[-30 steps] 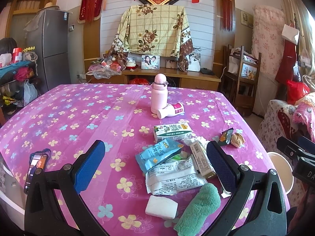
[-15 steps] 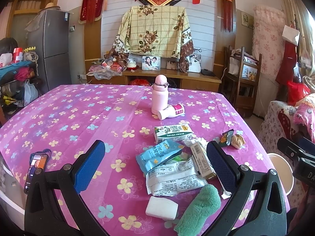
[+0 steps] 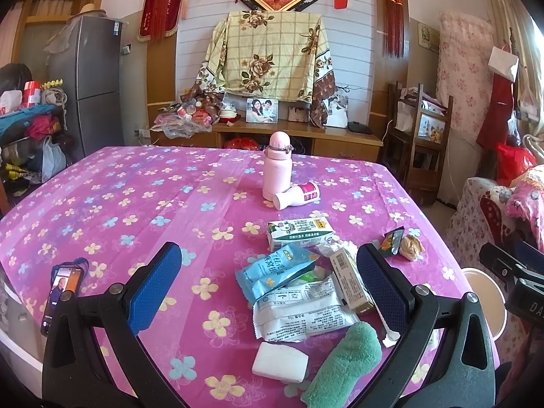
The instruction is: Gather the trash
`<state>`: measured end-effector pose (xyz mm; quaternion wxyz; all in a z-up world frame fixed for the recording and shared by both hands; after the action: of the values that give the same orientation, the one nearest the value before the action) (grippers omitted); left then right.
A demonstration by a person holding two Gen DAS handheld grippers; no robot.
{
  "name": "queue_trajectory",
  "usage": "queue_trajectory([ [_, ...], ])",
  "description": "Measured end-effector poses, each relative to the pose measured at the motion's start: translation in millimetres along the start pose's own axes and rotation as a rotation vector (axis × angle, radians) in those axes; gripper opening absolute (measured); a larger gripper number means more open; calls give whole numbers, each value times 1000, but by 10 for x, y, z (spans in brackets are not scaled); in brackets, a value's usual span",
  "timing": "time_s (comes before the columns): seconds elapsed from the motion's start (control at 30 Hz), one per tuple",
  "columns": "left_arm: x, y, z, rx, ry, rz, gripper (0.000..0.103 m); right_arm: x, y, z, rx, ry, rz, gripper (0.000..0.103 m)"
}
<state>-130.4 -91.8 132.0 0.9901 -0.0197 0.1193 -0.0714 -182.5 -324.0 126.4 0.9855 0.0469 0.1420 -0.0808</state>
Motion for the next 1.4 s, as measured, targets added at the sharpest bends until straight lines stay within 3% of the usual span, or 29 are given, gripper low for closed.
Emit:
queue_trajectory([
  [0.73,208,153,-207,1,63,29,102,175,-75,-141,9,60,-11,103],
  [1.0,306,474,-318,63,89,65,102,289,-280,-274,14,126,-12,103],
  [1.1,332,609,-381,78,104,75,102,388,-398,-436,61,199,28,103],
  [1.23,321,632,-527,91,141,20,102,476,-500,-685,101,273,44,102],
  [1.4,343,458,-789,129,242,-70,102,563,-465,-971,102,360,73,89],
])
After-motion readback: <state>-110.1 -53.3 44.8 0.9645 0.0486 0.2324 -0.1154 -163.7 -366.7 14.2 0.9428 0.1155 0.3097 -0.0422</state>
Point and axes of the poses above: each gripper's, at about its wrist camera, not at the fingertips, and x roughly the way its jaws point, y to its left, z to its top, the point moved 6 cm from there along x, roughly the way its jaws point, and after that the axes turned 15 degrees about -y, right-handed, at the moved point
